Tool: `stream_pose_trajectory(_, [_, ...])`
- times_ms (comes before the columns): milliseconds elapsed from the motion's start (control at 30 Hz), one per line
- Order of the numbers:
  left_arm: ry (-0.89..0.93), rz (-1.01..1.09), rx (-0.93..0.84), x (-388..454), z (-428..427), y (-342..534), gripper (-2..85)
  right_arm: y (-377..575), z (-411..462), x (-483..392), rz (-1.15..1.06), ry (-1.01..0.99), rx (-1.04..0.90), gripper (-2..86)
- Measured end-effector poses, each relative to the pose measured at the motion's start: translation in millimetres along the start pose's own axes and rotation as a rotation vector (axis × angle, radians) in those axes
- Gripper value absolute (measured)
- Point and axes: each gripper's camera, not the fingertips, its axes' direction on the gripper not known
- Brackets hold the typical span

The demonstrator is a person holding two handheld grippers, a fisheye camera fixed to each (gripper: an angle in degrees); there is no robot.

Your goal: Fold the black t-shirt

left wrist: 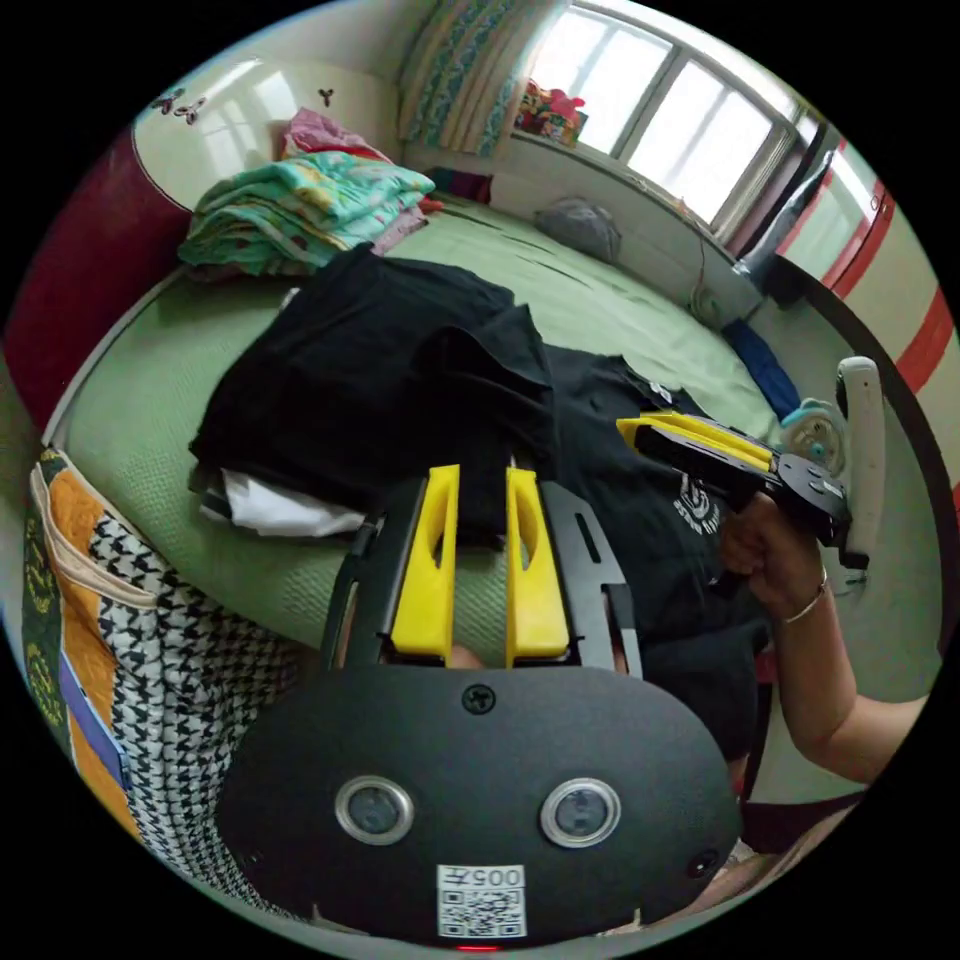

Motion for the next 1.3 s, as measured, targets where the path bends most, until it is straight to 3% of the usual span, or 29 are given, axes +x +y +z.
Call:
stream_pose_trajectory(400, [-0.200, 0.125, 0.001, -8.9, 21.2, -82.5, 8.4, -110.8, 82.3, 45.2, 0.037, -0.069, -0.085, 11.7])
stream_pose_trajectory(600, [-0.253, 0.128, -0.102, -4.8, 39.9, -109.1, 7.0, -136.9, 115.8, 70.7, 0.080, -0.132, -0.146, 5.6])
stream_pose_trajectory(800, [-0.259, 0.126, -0.056, 8.2, 38.8, -119.8, 0.8, -158.0, 101.5, 101.5, 0.093, -0.106, -0.078, -1.4])
stream_pose_trajectory(967, [-0.176, 0.182, -0.019, 33.0, 32.7, -125.9, 1.2, -188.0, 72.7, 142.9, 0.074, -0.023, -0.021, -1.6])
stream_pose_trajectory(1100, [-0.007, 0.262, -0.034, 65.5, 33.5, -121.5, 4.3, -192.5, 61.6, 183.3, 0.088, 0.073, 0.010, -1.5])
stream_pose_trajectory(1300, [0.076, 0.339, -0.117, 104.8, 57.7, -109.6, 7.0, -173.2, 75.1, 263.2, 0.245, 0.231, -0.047, 1.0])
